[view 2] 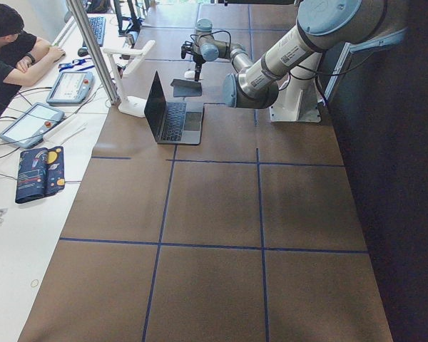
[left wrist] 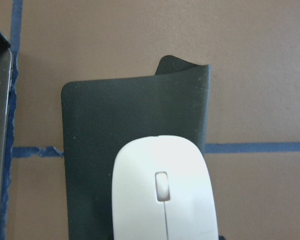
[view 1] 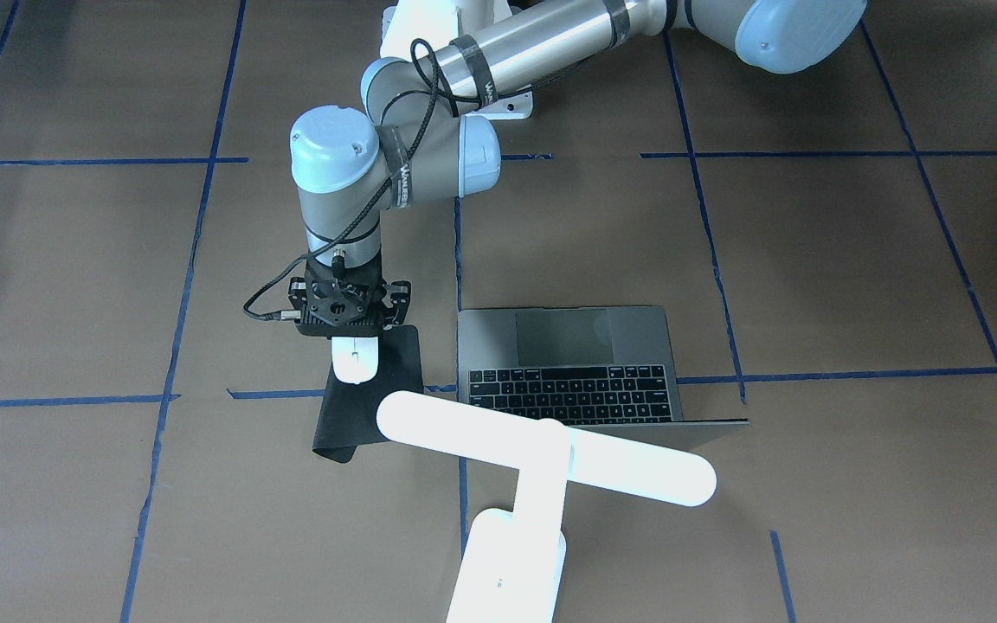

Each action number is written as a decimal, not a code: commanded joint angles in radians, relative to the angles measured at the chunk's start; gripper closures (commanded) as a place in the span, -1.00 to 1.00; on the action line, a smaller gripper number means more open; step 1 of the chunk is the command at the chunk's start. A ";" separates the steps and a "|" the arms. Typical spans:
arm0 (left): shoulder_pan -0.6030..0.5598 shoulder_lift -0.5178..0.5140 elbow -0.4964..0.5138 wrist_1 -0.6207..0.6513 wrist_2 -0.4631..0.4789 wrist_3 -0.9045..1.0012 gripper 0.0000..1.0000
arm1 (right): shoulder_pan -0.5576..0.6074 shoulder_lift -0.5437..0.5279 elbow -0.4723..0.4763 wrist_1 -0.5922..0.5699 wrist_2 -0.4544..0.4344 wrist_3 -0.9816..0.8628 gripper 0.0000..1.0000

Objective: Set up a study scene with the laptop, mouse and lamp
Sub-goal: 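Carry the white mouse with the left gripper over the mouse pad, then lower the mouse onto the pad, open the left gripper and withdraw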

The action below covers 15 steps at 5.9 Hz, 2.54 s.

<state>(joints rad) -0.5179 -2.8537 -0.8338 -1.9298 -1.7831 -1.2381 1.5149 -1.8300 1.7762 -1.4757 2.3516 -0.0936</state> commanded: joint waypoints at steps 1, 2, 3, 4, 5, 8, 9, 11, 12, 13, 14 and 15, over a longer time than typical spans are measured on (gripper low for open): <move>-0.002 -0.032 0.100 -0.078 -0.001 -0.042 -0.05 | 0.001 0.000 0.000 0.000 0.001 0.000 -1.00; -0.001 -0.041 0.111 -0.096 0.001 -0.058 -0.61 | 0.001 0.000 0.000 0.000 0.002 0.000 -1.00; -0.001 -0.042 0.111 -0.098 0.001 -0.057 -0.93 | -0.001 0.000 0.000 0.000 0.002 0.000 -1.00; -0.001 -0.046 0.110 -0.098 -0.001 -0.052 -0.99 | 0.001 0.000 0.000 0.000 0.002 0.000 -1.00; -0.004 -0.050 0.081 -0.095 -0.009 -0.046 -0.99 | -0.001 0.002 -0.001 0.000 0.000 0.002 -1.00; -0.045 0.189 -0.395 0.163 -0.182 -0.026 -0.99 | -0.001 0.005 -0.006 0.000 -0.002 0.002 -1.00; -0.045 0.330 -0.647 0.324 -0.182 0.038 -0.99 | -0.001 0.005 -0.007 0.000 -0.002 0.003 -1.00; -0.080 0.623 -1.008 0.435 -0.182 0.211 -0.99 | -0.001 0.005 -0.007 0.000 -0.002 0.003 -1.00; -0.108 0.731 -1.101 0.455 -0.182 0.329 -0.99 | -0.001 0.005 -0.007 0.000 -0.002 0.003 -1.00; -0.138 0.823 -1.158 0.456 -0.183 0.417 -0.99 | -0.001 0.005 -0.009 0.000 -0.002 0.003 -1.00; -0.184 0.908 -1.200 0.453 -0.190 0.518 -0.99 | -0.001 0.005 -0.011 0.000 -0.002 0.002 -1.00; -0.268 1.000 -1.223 0.451 -0.272 0.637 -0.99 | -0.001 0.005 -0.011 0.000 -0.002 0.002 -1.00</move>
<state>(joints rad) -0.7162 -1.9432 -2.0262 -1.4775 -1.9976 -0.7122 1.5140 -1.8254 1.7662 -1.4757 2.3501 -0.0917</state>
